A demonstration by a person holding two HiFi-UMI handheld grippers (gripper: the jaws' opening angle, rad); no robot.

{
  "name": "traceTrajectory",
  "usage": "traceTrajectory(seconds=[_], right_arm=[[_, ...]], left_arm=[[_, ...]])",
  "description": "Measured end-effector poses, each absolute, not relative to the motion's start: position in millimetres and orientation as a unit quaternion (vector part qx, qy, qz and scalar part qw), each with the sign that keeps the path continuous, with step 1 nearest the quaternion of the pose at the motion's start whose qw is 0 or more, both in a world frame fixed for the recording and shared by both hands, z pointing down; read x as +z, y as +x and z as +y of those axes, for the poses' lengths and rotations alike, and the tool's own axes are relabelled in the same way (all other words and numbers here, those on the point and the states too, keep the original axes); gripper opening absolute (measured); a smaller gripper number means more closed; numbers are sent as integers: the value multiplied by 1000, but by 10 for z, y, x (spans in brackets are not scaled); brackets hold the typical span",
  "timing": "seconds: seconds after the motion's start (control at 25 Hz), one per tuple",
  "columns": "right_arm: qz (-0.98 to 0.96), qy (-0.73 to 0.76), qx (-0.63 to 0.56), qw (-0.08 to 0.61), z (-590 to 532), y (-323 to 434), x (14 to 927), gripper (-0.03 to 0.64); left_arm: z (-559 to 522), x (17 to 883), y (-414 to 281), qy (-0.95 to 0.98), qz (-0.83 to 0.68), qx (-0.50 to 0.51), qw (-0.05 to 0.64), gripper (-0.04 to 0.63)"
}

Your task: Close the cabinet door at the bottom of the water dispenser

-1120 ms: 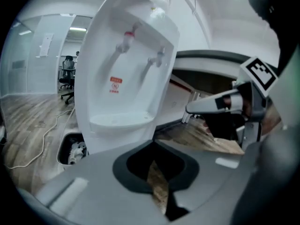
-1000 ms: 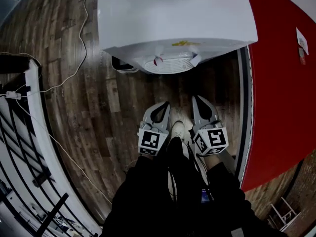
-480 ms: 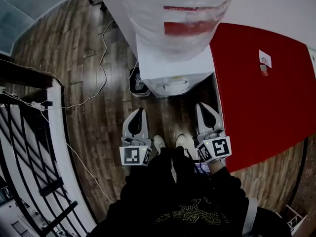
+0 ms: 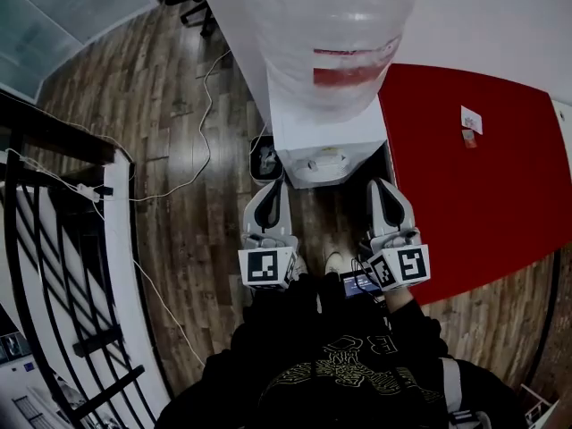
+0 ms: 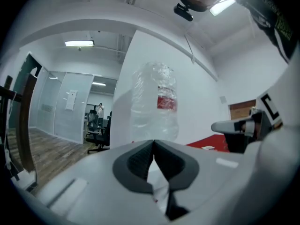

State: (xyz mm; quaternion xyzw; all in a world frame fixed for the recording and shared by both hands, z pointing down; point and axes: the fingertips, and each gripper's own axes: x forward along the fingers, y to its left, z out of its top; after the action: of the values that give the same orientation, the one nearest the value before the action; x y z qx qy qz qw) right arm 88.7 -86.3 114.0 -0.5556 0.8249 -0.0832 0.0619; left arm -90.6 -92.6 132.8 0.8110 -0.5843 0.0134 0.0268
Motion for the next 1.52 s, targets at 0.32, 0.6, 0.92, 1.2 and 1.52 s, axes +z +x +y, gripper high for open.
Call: traceTrajectory(seconds=[0.32,0.6,0.92,1.2,1.52], right_arm=[[824,-559,-55,77,-909,870,746,-2],[817,-572,-23,69,-964,885,428,-2],[797,-603,-4,30,-1005,922,400,-2],[801,-599,-3,21,-943,915,455,-2],[804,-594,-3,22,-915,904,460,-2]], left_arm=[[-916,806,-1017,795,-604,-16,-46,6],[-943,392,-976,794,-600,-37,-91,6],[-913,296,-889,795,-598,-33,-100,7],[-871,297,-861,799,-592,-35,-105,6],[-863,352,-892,797,-595,-40,-94,6]])
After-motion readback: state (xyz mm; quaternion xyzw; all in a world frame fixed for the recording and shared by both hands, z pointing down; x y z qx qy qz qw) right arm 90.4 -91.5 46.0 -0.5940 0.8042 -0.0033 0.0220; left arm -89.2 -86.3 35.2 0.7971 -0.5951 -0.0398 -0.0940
